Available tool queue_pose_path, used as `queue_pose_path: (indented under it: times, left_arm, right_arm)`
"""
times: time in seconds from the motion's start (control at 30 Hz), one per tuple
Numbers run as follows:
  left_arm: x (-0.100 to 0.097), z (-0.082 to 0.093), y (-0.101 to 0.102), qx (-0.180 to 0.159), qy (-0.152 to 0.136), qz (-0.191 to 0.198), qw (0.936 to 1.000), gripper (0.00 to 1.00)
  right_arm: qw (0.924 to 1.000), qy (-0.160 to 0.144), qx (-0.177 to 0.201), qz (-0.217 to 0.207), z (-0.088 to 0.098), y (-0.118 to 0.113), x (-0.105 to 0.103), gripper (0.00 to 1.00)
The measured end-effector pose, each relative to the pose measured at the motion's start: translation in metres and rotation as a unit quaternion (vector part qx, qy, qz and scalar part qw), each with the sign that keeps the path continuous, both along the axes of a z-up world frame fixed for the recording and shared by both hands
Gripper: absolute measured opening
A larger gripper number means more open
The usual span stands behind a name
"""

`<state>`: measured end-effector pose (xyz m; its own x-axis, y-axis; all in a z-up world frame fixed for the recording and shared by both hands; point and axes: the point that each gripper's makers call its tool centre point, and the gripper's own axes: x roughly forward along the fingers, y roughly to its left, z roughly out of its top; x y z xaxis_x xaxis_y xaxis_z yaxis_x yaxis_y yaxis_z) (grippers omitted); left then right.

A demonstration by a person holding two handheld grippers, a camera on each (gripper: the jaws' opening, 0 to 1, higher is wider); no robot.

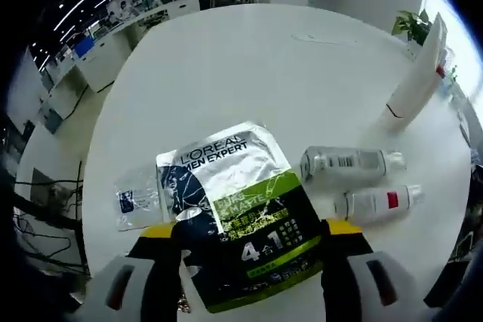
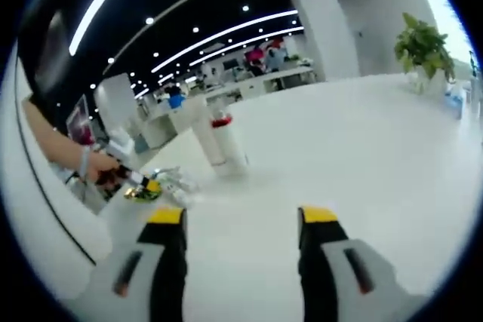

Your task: Arrange the skincare products in the storage area until every visible bottle or jar stands upright without overlapping.

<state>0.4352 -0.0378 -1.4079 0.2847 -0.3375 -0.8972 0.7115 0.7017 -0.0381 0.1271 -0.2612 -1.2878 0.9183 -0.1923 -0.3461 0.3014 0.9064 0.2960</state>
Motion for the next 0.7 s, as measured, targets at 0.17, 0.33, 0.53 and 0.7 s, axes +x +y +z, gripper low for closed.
queue_pose_path:
  times: [0.17, 0.33, 0.53, 0.7]
  left_arm:
    - [0.004, -0.001, -0.001, -0.002, 0.000, 0.025, 0.9997, 0.82]
    - [0.006, -0.002, 0.002, 0.007, 0.001, 0.025, 0.9997, 0.81]
    - [0.004, -0.001, -0.001, -0.019, -0.020, 0.031, 0.9991, 0.77]
    - [-0.001, 0.000, 0.002, -0.023, -0.023, 0.021, 0.9992, 0.68]
  right_arm:
    - [1.0000, 0.000, -0.001, -0.004, -0.002, 0.000, 0.001, 0.57]
    - [0.9999, 0.007, -0.008, 0.004, 0.001, 0.008, -0.001, 0.56]
    - [0.9998, 0.017, 0.002, 0.001, -0.011, 0.016, -0.017, 0.56]
    - [0.9992, 0.040, -0.002, 0.011, -0.015, 0.018, -0.025, 0.53]
